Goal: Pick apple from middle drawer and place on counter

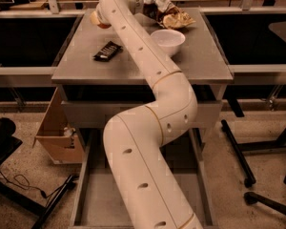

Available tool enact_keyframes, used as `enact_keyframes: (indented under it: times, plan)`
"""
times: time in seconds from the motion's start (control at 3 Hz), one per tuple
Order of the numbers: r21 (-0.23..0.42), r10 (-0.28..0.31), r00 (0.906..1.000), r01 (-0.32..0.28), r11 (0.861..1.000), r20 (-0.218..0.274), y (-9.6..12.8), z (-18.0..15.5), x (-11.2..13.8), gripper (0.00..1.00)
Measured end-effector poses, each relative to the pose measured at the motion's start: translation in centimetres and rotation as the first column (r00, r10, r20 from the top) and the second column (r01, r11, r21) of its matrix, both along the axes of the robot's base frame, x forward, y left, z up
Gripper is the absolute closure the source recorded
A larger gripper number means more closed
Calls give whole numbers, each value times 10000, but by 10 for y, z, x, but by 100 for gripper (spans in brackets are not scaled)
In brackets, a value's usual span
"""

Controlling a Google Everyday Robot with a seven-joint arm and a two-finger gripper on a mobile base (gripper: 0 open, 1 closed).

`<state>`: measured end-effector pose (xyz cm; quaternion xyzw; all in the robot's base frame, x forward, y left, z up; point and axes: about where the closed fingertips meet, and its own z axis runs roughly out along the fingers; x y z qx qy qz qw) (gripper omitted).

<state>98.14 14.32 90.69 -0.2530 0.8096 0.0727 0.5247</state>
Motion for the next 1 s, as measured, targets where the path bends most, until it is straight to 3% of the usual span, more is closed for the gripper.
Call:
enact_keyframes:
  times: [0.33,0.67,1.0]
  plan:
    - [1035,-386,9939,493,9934,-1035,-5,-39,4,100]
    - [1711,-319,9840,624,9833,-1753,-1,-62,2,100]
    - [1711,-319,9840,624,9833,-1753,-1,-59,2,82]
